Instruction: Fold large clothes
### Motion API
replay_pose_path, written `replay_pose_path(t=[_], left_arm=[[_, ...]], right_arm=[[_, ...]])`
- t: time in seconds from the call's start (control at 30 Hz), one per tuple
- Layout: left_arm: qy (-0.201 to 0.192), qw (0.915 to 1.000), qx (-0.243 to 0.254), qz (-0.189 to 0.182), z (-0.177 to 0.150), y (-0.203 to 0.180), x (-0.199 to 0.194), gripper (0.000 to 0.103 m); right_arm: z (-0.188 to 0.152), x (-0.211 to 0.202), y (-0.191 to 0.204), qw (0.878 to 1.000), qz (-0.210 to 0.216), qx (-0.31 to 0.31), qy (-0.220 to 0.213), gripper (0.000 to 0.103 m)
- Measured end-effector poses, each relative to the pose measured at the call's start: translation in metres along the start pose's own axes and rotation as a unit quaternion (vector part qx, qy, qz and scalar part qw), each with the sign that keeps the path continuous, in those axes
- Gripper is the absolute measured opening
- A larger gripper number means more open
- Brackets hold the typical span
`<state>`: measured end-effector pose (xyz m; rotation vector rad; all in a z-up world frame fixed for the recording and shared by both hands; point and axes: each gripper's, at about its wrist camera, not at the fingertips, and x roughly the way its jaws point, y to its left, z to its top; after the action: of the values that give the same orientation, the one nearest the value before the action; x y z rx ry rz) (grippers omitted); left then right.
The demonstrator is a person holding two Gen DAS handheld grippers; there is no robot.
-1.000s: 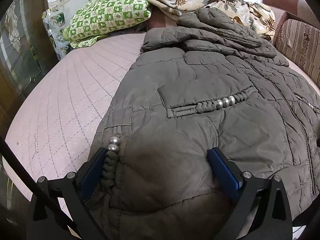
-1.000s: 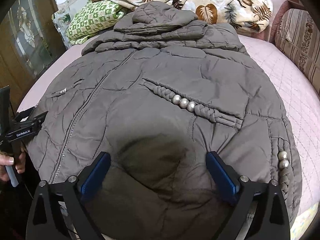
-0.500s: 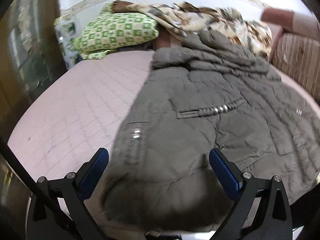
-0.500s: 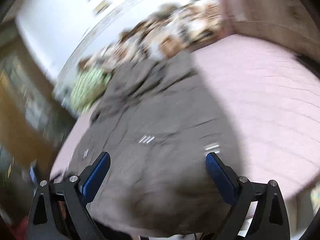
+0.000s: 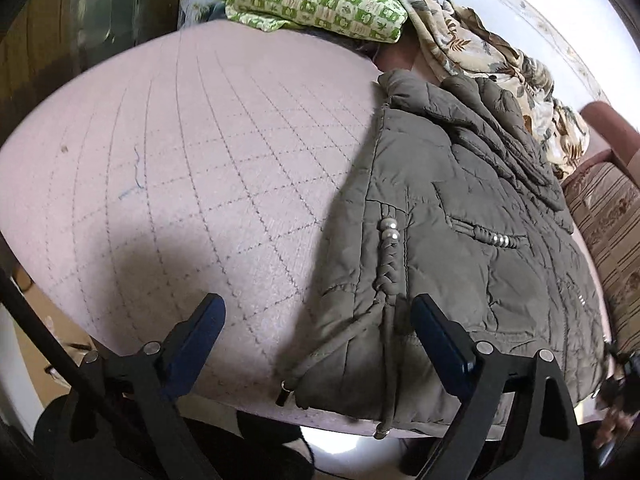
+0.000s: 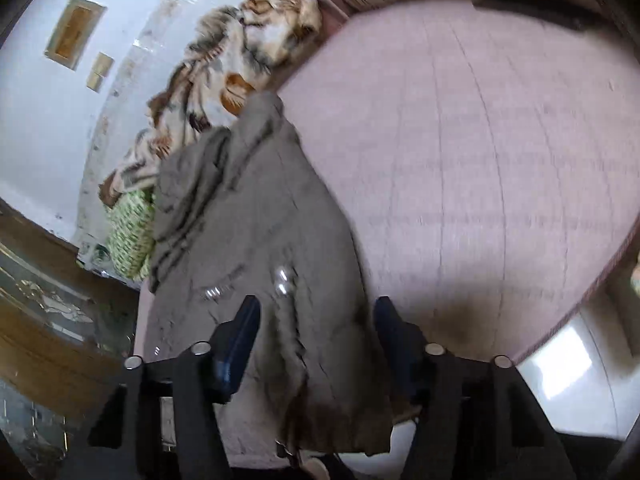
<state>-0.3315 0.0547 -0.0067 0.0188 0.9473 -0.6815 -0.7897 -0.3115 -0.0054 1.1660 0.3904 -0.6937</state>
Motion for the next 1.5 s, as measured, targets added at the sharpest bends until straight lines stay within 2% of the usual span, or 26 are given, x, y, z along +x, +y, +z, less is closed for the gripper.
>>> replay_pose_path(t=[0.1,0.3,0.47,0.57,0.6,0.67,0.73,0.8,0.9,1.13,1.2,1.33,1.4,1.5], left_arm=[[0.008,0.9999,-0.011,-0.007,-0.003,0.003,0.001,0.092],[0.018,0.9997,-0.015,-0.012,-0.016,-0.003,0.001,0.092],[0.013,0.9992,0.012,-0.035,-0.04,-0.023,-0.004,0.092],[0.004,0.9993,0.011,-0.036,-0.039,-0.023,-0.004,0.091],[0.0,0.9993,0.009,-0.036,-0.038,-0.023,-0.004,0.088],[-0.009,0.9995,0.015,-0.026,-0.037,-0.026,-0.004,0.08],[-0.018,0.9994,0.026,-0.015,-0.037,-0.033,-0.004,0.069],[-0.025,0.9989,0.04,-0.004,-0.039,-0.042,-0.004,0.067],[-0.035,0.998,0.053,0.004,-0.041,-0.049,-0.001,0.067],[-0.062,0.9964,0.056,0.014,-0.047,-0.053,0.0,0.067],[-0.058,0.9961,0.063,0.017,-0.045,-0.055,0.0,0.066],[-0.062,0.9932,0.097,0.02,-0.046,-0.065,-0.002,0.04],[-0.069,0.9908,0.113,0.027,-0.047,-0.07,-0.003,0.031],[-0.075,0.9897,0.119,0.026,-0.047,-0.072,-0.005,0.027]], right_arm=[[-0.011,0.004,-0.004,1.0,0.013,0.02,0.008,0.062],[-0.037,0.008,0.008,1.0,0.019,0.014,0.01,0.062],[-0.051,0.018,0.023,0.999,0.034,-0.009,0.013,0.061],[-0.049,0.016,0.03,0.999,0.032,-0.029,-0.002,0.048],[-0.05,0.014,0.032,0.999,0.029,-0.034,-0.011,0.043],[-0.05,0.012,0.04,0.998,0.011,-0.061,-0.027,0.041],[-0.051,0.017,0.043,0.997,-0.003,-0.069,-0.022,0.04],[-0.05,0.028,0.036,0.998,-0.013,-0.054,-0.004,0.04],[-0.048,0.032,0.032,0.999,-0.005,-0.04,0.0,0.04],[-0.053,0.032,0.036,0.998,-0.007,-0.056,-0.016,0.043],[-0.053,0.032,0.036,0.998,-0.006,-0.054,-0.017,0.043],[-0.052,0.031,0.032,0.998,-0.005,-0.051,-0.02,0.043],[-0.05,0.032,0.032,0.999,-0.004,-0.05,-0.015,0.043],[-0.049,0.032,0.033,0.999,-0.008,-0.051,-0.007,0.043]])
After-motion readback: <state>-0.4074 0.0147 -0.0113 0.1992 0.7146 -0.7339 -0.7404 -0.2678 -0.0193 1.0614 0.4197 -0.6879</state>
